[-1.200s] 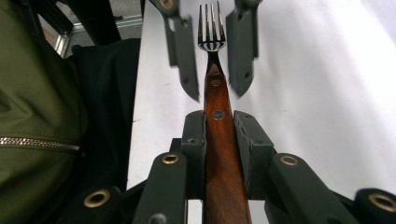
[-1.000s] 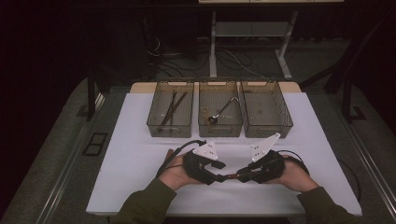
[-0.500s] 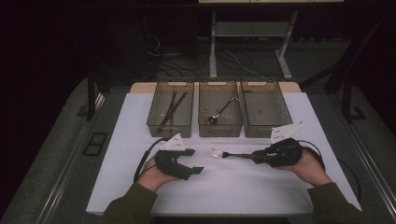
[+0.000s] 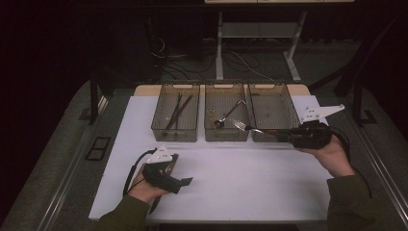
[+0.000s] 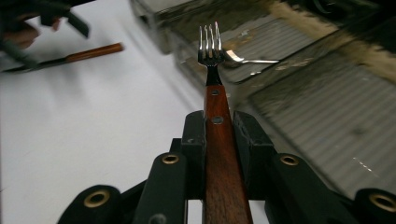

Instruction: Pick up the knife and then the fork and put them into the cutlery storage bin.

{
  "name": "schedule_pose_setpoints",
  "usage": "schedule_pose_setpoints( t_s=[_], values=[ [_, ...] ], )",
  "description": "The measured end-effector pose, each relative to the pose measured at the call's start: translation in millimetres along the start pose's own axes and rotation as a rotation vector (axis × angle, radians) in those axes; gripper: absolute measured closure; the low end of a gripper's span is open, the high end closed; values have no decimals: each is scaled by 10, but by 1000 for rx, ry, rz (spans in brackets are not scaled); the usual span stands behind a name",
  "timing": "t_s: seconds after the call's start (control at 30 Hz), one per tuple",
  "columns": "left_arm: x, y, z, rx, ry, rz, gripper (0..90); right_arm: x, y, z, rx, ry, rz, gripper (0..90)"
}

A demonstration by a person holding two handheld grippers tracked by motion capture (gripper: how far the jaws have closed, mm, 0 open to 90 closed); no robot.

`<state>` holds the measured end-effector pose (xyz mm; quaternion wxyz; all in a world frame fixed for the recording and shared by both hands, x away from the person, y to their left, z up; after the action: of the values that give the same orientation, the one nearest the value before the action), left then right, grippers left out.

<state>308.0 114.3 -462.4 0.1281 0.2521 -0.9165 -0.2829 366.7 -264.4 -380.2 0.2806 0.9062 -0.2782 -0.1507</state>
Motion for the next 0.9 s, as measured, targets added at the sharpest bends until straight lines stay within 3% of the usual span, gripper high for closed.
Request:
schedule_pose_setpoints(
  t_s=[0.13,0.47,0.73,0.9],
  values=[
    [-4,23,58,21,10,1,0,177,77,-68,22,-35,58,754],
    [3,0,122,13,3,1,0,689,177,-162,49,-149,246,754],
    [9,-2,114,17,-5,3,0,983,-100,-107,-8,-228,310,754],
    [23,-12,115,15,-10,15,2,1050,-352,-45,-76,-250,321,753]
  ],
)
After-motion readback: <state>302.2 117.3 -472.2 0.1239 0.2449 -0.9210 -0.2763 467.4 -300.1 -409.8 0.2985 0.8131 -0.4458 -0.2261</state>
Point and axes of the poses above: each handheld gripper's, and its own axes: y roughly backward along the jaws, z roughly out of its underside, x roughly to its right, the point moved 6 cm from there along -y, roughly forward along the jaws, and after that the axes turned 2 degrees about -y, right-handed, at the moved point
